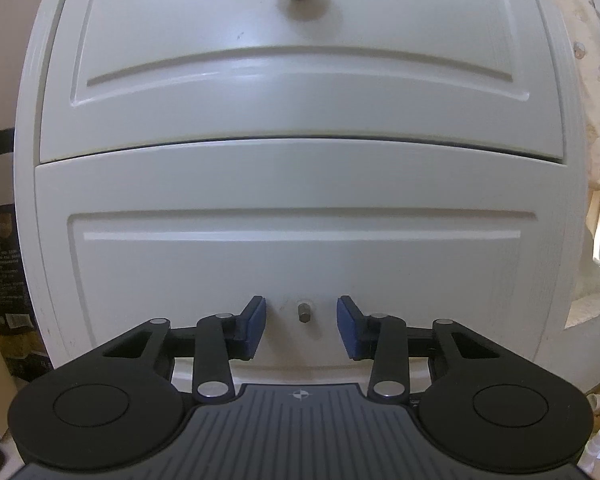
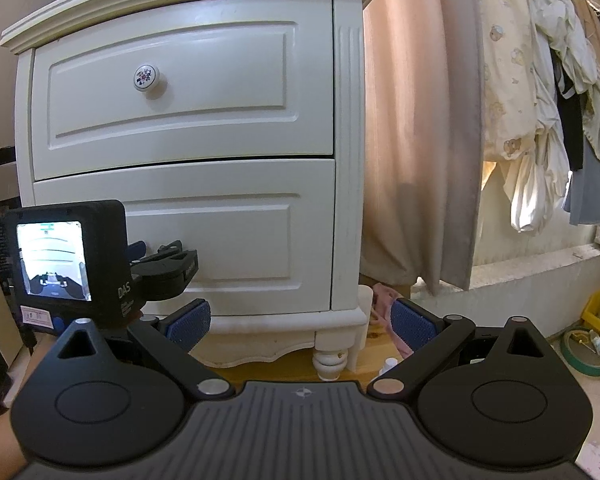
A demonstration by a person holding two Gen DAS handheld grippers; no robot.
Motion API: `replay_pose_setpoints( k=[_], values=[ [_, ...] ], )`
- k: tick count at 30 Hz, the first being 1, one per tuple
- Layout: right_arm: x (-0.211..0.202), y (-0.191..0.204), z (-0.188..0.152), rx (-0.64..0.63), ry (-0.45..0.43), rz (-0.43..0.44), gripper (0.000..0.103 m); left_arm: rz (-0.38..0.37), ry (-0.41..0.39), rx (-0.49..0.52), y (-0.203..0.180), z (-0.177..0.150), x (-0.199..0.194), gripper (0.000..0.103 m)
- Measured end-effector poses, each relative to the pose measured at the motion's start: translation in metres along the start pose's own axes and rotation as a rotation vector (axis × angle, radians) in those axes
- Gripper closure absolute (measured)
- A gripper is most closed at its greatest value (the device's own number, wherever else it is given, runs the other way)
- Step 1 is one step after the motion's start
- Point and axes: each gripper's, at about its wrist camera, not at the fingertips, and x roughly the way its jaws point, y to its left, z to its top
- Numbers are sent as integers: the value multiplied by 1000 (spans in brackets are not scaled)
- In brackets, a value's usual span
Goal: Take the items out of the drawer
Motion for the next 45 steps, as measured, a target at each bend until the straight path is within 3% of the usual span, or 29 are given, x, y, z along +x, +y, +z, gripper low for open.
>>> replay_pose_setpoints(
  k=[6,8,9,10,33,38,41,45],
  values=[
    [2,-1,3,0,0,2,0,4,-9,21,-2,-1,0,66],
    [2,-1,3,-1,0,2,0,5,-12,19,-2,-2,0,76],
    [2,0,4,-2,0,2,0,7,-11,26,-3,-2,0,91],
    [1,0,4,-3,-1,1,0,7,-3,33,-4,-3,1,99],
    [-27,5,8,-7,-39,15,0,-59,-1,28,18,-1,0,102],
    [-32,4,8,-5,-42,11,0,-37,-78,80,21,-7,-25,103],
    [-35,5,7,-6,-44,13,0,-62,-65,68,22,-2,-31,103],
    [-40,6,5,-6,-45,21,0,-37,-62,59,30,2,-26,103]
  ],
)
